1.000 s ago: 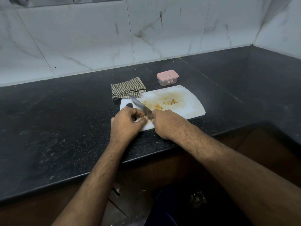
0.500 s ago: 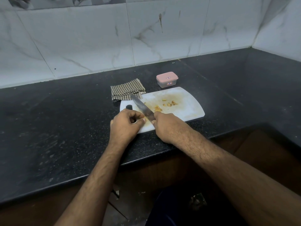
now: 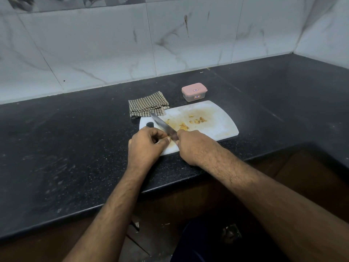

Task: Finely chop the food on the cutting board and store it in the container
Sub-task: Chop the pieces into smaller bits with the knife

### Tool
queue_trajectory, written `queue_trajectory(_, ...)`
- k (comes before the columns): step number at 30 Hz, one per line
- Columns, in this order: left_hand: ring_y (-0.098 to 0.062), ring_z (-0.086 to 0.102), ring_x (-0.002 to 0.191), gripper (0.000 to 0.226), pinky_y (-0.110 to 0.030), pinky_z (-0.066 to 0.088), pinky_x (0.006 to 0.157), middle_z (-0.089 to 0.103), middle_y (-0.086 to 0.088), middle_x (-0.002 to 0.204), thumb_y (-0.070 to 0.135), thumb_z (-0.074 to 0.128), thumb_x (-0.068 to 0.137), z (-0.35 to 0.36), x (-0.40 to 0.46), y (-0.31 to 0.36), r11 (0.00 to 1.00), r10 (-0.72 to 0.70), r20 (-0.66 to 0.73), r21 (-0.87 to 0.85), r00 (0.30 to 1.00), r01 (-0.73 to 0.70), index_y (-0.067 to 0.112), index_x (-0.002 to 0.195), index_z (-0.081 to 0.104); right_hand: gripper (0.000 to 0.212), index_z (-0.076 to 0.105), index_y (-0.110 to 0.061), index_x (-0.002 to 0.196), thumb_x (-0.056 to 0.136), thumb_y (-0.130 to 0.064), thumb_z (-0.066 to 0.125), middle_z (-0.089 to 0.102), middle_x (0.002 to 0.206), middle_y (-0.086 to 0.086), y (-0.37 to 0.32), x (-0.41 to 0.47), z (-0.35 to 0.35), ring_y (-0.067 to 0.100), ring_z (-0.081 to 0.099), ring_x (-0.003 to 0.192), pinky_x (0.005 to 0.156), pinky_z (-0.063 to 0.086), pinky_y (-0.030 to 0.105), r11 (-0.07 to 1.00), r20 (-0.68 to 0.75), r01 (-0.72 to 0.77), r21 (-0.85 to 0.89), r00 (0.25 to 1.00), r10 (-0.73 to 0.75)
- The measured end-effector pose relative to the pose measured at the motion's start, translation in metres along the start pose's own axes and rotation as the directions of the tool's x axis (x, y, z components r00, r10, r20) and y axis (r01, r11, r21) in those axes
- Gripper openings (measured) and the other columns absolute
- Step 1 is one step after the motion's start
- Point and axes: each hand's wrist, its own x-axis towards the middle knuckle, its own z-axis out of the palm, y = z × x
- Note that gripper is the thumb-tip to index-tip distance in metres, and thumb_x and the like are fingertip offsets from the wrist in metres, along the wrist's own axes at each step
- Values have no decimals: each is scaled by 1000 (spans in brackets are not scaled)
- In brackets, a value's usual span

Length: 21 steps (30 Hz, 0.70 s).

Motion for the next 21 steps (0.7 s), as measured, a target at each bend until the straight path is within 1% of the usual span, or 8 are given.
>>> queue_trajectory(3, -1, 61, 72, 9, -50, 56, 85, 63, 39, 82, 36, 81, 82, 1, 1, -1, 1000, 8, -6, 11, 1000, -8, 35, 77, 75, 37, 46, -21, 137, 101, -15, 50, 49, 92, 3, -3, -1, -2, 21, 54, 87, 74, 48, 34, 1000, 18, -6, -17, 1000, 6)
queue_trajectory(5, -2, 61, 72, 9, -51, 56, 84, 67, 29, 79, 37, 81, 82, 2, 2, -3, 1000, 10, -12, 14, 1000, -10, 34, 77, 74, 38, 46, -20, 136, 100, -13, 49, 47, 87, 1, -6, -1, -3, 21, 53, 88, 75, 48, 35, 999, 23, -9, -39, 1000, 10)
queue_trajectory(8, -4, 61, 77, 10, -54, 55, 86, 67, 19, 83, 39, 80, 82, 3, 2, -4, 1000, 1, -12, 25, 1000, -1, 34, 78, 72, 39, 45, -18, 140, 101, -15, 48, 53, 104, 6, -12, 0, -6, 23, 52, 94, 80, 48, 37, 998, 50, -26, -61, 998, 29)
queue_trajectory(10, -4, 62, 80, 11, -55, 54, 88, 67, 19, 86, 39, 80, 83, 3, 1, -3, 999, -5, -5, 32, 1000, 5, 35, 78, 70, 39, 44, -16, 141, 102, -15, 47, 53, 109, 8, -14, 0, -6, 24, 51, 97, 79, 46, 38, 997, 56, -32, -66, 998, 36)
queue_trajectory(13, -4, 62, 82, 12, -54, 53, 91, 67, 20, 86, 38, 79, 83, 2, 2, -1, 999, -24, -2, 34, 1000, 24, 36, 77, 69, 39, 46, -16, 137, 98, -13, 51, 50, 95, 3, -10, 0, -5, 22, 51, 91, 74, 45, 35, 997, 28, -40, -72, 999, 42)
queue_trajectory(16, -4, 61, 81, 14, -54, 52, 92, 66, 21, 83, 36, 81, 82, 1, 1, 0, 999, -46, -1, 27, 999, 46, 37, 76, 69, 40, 46, -15, 137, 98, -13, 52, 58, 111, 8, -7, 0, -5, 23, 54, 92, 74, 46, 34, 997, 14, -59, -44, 998, 59)
queue_trajectory(19, -2, 61, 77, 11, -53, 54, 90, 69, 23, 79, 35, 82, 81, 0, 1, -1, 999, -45, 7, -5, 999, 45, 36, 77, 72, 40, 46, -15, 137, 98, -14, 52, 56, 106, 6, -6, 0, -3, 23, 54, 90, 74, 46, 34, 998, 4, -52, -35, 999, 52)
queue_trajectory(21, -2, 63, 76, 9, -53, 55, 90, 69, 30, 80, 35, 83, 81, -1, 1, -2, 999, -39, 11, -29, 999, 39, 36, 78, 74, 37, 46, -16, 137, 100, -16, 51, 55, 104, 6, -5, 1, -1, 22, 55, 90, 73, 46, 34, 999, -2, -46, -22, 999, 46)
